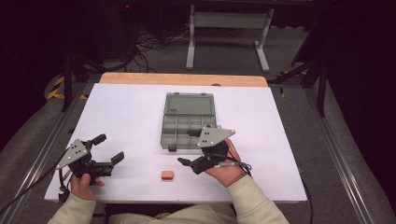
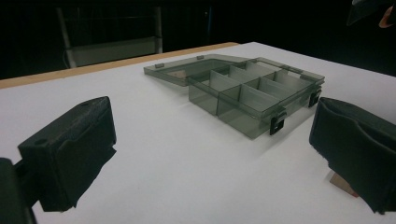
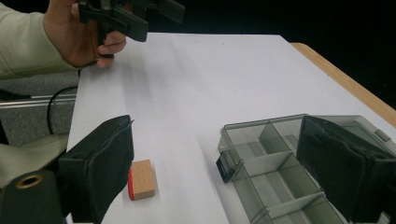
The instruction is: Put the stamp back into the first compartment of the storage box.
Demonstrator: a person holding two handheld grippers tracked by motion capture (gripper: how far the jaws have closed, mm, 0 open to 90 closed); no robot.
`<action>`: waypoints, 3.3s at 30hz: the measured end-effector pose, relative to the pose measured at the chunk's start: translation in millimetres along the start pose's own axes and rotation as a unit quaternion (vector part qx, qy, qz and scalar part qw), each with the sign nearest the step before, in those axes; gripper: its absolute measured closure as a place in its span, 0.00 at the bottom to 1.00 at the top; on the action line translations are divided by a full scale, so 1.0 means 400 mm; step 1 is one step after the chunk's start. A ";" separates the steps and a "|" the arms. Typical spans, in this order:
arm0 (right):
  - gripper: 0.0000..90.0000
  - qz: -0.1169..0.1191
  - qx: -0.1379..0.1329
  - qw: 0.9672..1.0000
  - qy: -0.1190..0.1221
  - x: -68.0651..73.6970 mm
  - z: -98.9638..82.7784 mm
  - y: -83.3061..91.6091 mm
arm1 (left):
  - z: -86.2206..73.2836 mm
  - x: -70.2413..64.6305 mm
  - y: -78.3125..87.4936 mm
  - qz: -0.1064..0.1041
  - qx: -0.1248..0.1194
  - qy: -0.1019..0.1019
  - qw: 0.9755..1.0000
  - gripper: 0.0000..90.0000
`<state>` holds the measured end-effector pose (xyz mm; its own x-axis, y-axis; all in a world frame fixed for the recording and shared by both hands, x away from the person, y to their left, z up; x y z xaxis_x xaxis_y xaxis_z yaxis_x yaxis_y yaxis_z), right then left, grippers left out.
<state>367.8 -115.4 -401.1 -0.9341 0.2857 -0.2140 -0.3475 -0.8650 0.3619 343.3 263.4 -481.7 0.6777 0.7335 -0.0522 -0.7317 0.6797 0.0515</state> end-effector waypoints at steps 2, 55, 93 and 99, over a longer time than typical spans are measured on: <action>0.13 0.006 0.001 1.000 0.003 0.000 0.005 -0.009 | 0.000 0.000 0.000 -0.001 0.000 0.000 1.000 0.01; 0.29 0.165 0.306 0.938 0.008 0.063 -0.021 -0.237 | -0.001 0.001 -0.003 -0.008 0.003 0.000 1.000 0.02; 0.73 0.171 0.378 0.909 0.046 0.087 -0.031 -0.293 | -0.001 0.001 -0.003 -0.008 0.008 -0.001 1.000 0.02; 0.73 0.170 0.375 0.910 0.052 0.086 -0.031 -0.292 | -0.001 0.001 -0.003 -0.008 0.007 0.000 1.000 0.02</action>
<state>377.2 -9.7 -461.8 -0.9988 -0.0213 -0.0445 -0.0339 -0.3605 0.9321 344.5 262.9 -482.1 0.6893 0.7226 -0.0526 -0.7196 0.6912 0.0656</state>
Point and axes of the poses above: each handheld gripper's, and its own axes: y roughly backward along the jaws, z roughly out of its top, x roughly to its left, the point moved 1 cm from there along -y, roughly forward along the jaws, and after that the axes turned 6 degrees about -x, right-handed, at the moved point
